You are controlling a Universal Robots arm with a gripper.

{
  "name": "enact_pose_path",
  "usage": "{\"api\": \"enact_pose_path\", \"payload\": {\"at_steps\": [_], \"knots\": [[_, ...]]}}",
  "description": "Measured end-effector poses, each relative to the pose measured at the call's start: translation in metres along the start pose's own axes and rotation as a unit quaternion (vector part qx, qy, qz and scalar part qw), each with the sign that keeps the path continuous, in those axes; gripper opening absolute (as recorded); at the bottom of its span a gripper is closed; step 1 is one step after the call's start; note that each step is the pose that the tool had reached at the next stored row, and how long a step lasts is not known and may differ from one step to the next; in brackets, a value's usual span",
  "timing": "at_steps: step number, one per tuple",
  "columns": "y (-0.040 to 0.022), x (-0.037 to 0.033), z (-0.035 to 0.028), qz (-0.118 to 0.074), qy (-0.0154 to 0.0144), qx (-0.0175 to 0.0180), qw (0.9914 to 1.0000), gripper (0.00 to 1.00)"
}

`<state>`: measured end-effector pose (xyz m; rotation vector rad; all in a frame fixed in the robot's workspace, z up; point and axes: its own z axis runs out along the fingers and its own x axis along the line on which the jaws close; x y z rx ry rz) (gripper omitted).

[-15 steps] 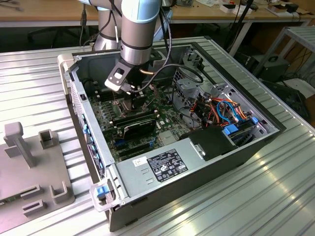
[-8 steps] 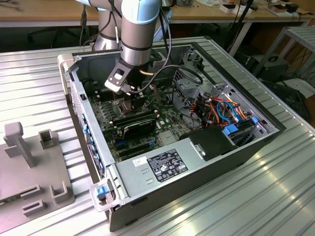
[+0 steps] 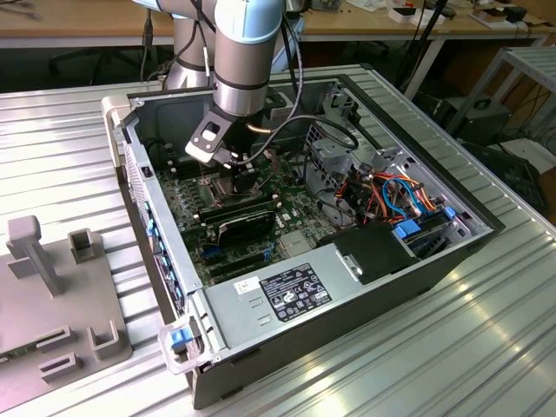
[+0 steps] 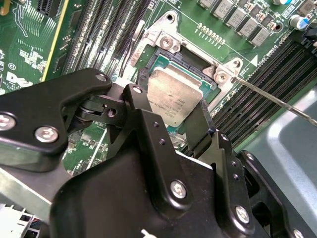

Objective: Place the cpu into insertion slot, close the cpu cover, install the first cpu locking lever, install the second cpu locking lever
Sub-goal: 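Place the cpu into insertion slot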

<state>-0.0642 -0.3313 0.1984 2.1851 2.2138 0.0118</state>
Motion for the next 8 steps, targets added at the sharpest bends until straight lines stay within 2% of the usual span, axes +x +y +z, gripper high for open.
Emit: {"api": "enact_pose_path", "payload": {"at_steps": [8], "knots": [[0.0003,-0.0001,0.0006,0.005,-0.0001,0.0001,0.99999,0.54]]}}
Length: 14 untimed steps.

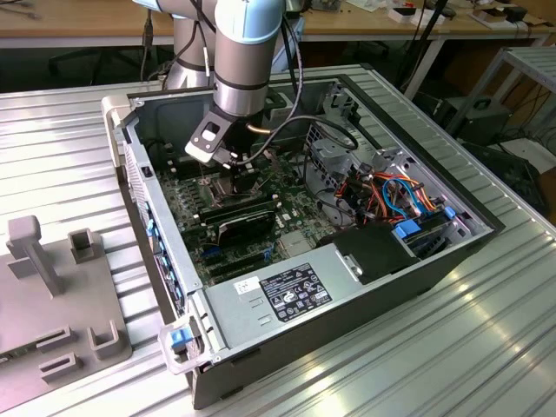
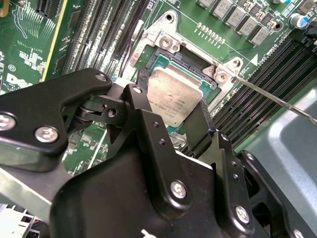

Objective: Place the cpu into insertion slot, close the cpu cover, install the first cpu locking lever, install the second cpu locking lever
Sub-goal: 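Place the cpu into insertion slot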

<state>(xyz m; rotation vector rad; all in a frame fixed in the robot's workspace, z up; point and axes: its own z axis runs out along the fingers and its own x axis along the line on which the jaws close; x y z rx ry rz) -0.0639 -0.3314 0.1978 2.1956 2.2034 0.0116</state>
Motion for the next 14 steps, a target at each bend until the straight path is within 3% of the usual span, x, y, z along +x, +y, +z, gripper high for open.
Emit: {"api": "enact_pose_path", "payload": {"at_steps": [14], "knots": [[0.0001,0.0,0.0009,0.0,0.0,0.0,1.0,0.54]]}}
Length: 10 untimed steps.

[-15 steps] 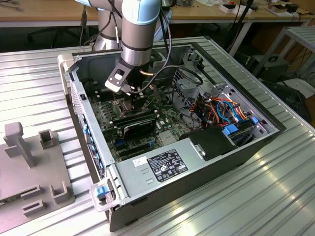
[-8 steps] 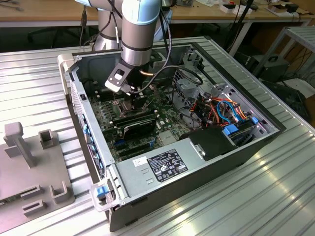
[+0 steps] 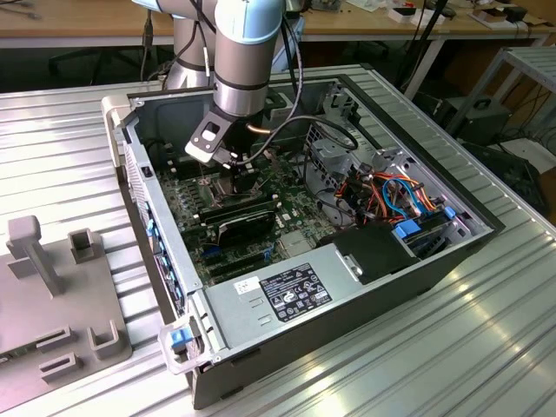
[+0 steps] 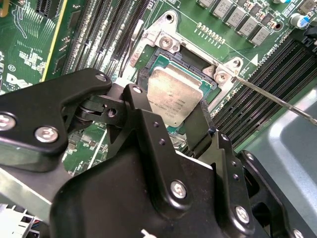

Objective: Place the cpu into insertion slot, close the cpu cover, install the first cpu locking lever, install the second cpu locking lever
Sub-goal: 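Place the cpu into insertion slot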

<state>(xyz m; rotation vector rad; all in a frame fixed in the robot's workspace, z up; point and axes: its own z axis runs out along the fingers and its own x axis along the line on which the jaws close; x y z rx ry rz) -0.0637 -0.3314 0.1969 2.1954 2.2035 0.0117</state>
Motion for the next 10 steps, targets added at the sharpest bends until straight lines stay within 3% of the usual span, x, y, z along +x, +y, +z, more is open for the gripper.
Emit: {"api": "enact_pose_path", "payload": {"at_steps": [3,4,10], "knots": [[0.0001,0.0001,0.0004,0.0,0.0004,-0.0003,1.0,0.55],[0.0001,0.0001,0.0004,0.0,0.0003,-0.0002,1.0,0.61],[0.0,0.0,-0.0011,0.0,0.0001,0.0,1.0,0.61]]}}
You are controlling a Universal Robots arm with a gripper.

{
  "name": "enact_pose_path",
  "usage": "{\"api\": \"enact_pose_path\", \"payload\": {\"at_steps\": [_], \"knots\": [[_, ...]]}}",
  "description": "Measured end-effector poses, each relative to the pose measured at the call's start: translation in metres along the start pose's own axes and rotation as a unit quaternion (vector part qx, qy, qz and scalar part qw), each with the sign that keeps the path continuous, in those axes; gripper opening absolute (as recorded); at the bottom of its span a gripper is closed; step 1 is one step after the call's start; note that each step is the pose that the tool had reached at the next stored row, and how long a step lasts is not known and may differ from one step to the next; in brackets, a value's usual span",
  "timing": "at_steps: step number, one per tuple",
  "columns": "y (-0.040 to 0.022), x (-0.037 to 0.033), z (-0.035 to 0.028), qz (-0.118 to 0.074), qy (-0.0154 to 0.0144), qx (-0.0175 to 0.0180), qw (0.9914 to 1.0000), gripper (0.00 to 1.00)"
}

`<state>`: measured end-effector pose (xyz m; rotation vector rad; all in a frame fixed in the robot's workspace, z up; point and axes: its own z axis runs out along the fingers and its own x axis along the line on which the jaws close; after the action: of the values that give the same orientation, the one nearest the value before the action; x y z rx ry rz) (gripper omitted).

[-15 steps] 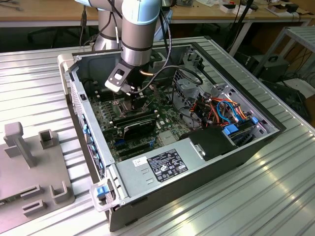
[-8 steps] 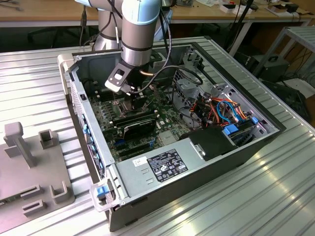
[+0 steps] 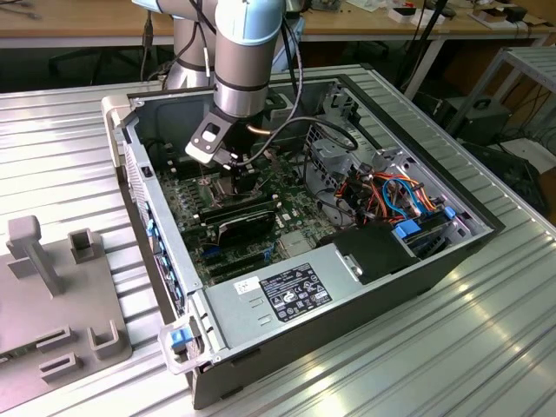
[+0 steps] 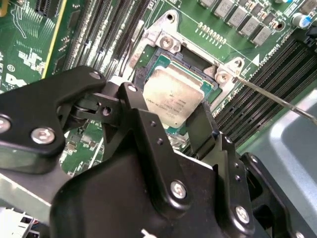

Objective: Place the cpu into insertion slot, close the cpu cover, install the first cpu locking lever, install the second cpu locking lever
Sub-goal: 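Place the cpu into insertion slot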

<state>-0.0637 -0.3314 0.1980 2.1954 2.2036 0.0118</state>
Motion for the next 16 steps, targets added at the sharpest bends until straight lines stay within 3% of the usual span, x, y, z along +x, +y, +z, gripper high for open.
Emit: {"api": "enact_pose_path", "payload": {"at_steps": [6,8,12,13,16], "knots": [[0.0005,-0.0003,-0.0174,0.0,0.0,0.0003,1.0,0.61],[0.0005,-0.0003,-0.0191,0.0,0.0,0.0003,1.0,0.6],[0.0005,-0.0003,-0.0194,0.0,0.0,0.0003,1.0,0.35],[0.0005,-0.0003,-0.0194,0.0,0.0,0.0003,1.0,0.35],[0.0005,-0.0003,-0.0195,0.0,0.0,0.0003,1.0,0.17]]}}
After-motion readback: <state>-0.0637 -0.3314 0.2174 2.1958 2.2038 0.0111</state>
